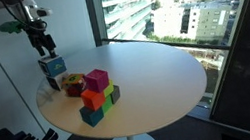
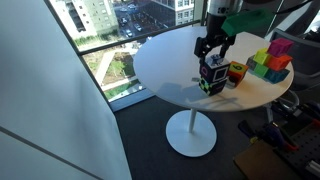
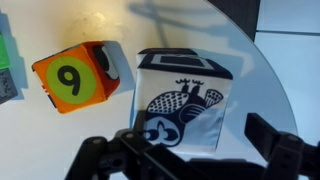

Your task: Put the plushy cube with number 4 on top of the pink block

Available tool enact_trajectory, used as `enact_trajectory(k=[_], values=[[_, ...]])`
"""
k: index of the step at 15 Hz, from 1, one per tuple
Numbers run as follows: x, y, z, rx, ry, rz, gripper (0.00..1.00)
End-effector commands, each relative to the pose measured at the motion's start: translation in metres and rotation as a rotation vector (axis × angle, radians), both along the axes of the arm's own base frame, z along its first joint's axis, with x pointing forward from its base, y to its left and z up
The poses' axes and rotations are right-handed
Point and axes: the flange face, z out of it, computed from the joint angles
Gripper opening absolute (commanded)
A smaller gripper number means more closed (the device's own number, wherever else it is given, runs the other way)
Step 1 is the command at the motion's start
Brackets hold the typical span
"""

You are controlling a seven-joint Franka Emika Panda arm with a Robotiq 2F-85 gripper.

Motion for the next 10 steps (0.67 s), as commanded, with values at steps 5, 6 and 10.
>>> enact_trajectory(k=[5, 6, 10], values=[[0.0049, -0.0031, 0.0077, -0.046, -0.010, 0.003, 1.00], [0.0047, -0.0030, 0.0065, -0.047, -0.009, 0.004, 1.00], [0.0033, -0.0014, 0.0038, -0.046, -0.003, 0.007, 1.00]])
